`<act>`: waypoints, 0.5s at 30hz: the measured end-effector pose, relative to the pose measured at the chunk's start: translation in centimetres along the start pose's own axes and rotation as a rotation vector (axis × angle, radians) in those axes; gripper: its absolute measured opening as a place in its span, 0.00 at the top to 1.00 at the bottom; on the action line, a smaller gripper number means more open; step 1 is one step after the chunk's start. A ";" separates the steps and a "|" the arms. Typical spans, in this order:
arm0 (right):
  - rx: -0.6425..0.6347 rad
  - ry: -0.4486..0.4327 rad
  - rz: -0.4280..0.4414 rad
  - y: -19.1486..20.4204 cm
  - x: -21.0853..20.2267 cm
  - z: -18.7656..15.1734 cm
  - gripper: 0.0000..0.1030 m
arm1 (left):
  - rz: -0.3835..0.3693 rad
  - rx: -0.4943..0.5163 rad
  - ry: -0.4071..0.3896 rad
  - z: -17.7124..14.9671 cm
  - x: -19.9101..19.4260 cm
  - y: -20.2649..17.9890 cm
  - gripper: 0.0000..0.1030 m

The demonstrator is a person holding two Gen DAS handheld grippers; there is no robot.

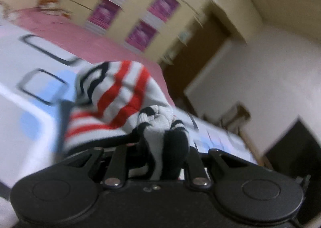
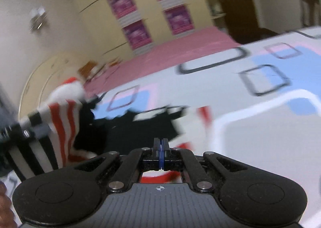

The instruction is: Fold small clothes

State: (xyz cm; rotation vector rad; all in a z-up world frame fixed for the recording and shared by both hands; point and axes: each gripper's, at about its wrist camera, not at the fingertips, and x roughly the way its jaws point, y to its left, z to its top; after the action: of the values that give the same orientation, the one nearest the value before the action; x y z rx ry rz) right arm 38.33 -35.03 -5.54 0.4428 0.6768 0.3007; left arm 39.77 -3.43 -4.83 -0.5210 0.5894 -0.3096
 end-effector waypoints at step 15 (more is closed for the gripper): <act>0.152 0.094 0.160 -6.1 -3.3 1.0 0.44 | 0.098 0.186 0.164 -2.5 1.0 -2.9 0.49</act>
State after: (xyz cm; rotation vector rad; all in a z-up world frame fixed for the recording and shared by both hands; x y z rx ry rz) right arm 37.31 -41.95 -6.11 0.6325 0.7600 0.4252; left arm 38.68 -7.20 -5.47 -0.2884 0.7344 -0.3126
